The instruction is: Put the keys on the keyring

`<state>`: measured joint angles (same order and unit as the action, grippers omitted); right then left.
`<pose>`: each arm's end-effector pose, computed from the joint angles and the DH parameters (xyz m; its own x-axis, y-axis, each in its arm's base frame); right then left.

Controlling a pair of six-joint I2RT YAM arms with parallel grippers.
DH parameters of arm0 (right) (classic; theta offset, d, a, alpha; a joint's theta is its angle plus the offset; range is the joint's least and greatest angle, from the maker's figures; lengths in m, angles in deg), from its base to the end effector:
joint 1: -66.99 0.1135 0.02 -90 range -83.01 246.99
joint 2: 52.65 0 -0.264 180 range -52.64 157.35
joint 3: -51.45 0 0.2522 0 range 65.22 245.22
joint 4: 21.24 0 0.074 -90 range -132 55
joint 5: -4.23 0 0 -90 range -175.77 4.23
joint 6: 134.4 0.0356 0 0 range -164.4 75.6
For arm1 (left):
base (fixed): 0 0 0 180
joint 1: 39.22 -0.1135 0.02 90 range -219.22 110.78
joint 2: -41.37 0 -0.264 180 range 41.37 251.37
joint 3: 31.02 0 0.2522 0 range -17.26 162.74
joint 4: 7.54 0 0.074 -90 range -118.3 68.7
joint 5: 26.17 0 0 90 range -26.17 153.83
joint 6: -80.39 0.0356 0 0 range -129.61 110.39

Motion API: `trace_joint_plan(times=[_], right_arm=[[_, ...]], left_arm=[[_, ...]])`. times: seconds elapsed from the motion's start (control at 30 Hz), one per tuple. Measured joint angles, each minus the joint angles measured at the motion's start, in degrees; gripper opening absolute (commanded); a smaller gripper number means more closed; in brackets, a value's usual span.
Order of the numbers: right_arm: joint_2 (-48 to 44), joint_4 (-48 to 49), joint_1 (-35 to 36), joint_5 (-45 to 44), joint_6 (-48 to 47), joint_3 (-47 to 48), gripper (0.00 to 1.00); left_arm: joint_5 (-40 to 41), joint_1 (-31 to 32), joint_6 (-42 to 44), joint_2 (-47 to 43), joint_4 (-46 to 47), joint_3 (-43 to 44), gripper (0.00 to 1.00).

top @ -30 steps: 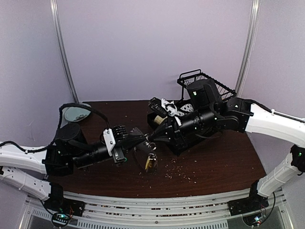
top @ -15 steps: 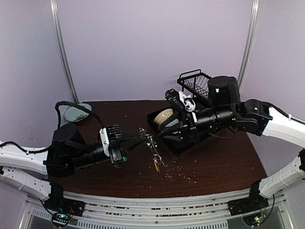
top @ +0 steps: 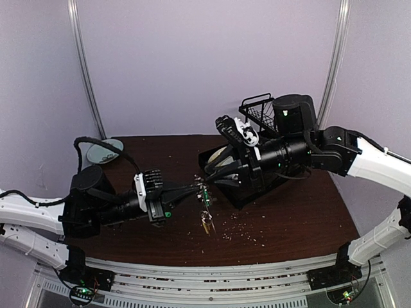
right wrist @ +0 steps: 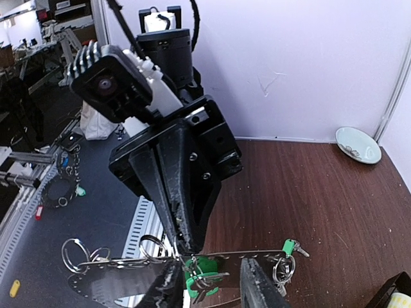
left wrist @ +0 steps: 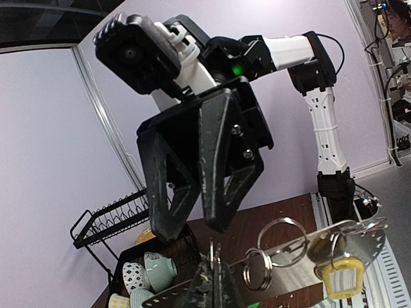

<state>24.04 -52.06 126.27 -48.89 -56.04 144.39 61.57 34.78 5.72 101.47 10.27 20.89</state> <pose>0.1352 0.2693 0.4152 0.0727 -0.1935 -0.9784 -0.9901 -0.1325 -0.0474 0.0665 -0.2369 0.3247 0.3012 -0.0920 -0.9491 0.9245 0.2720 0.2670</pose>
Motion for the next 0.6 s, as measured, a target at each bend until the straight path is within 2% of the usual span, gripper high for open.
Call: trace_joint_plan(times=[0.13,0.23,0.37,0.43,0.53,0.6], right_arm=[[0.0,-1.4,0.0,2.5,-1.0,0.1,0.36],[0.0,-1.6,0.0,3.0,-1.0,0.1,0.22],[0.0,-0.3,0.1,2.6,0.2,-0.1,0.16],[0.0,0.3,0.1,2.6,0.3,-0.1,0.17],[0.0,0.9,0.1,2.7,0.6,-0.1,0.26],[0.0,0.9,0.1,2.9,0.7,-0.1,0.27]], left_arm=[[-0.1,0.0,0.0,0.3,-0.2,0.3,0.0],[-0.1,0.0,0.0,0.5,-0.3,0.9,0.0],[-0.1,0.0,0.0,0.5,-0.3,1.1,0.0],[-0.1,0.0,0.0,0.5,-0.3,1.1,0.0],[-0.1,0.0,0.0,0.5,-0.3,1.1,0.0],[-0.1,0.0,0.0,0.5,-0.3,1.1,0.0]])
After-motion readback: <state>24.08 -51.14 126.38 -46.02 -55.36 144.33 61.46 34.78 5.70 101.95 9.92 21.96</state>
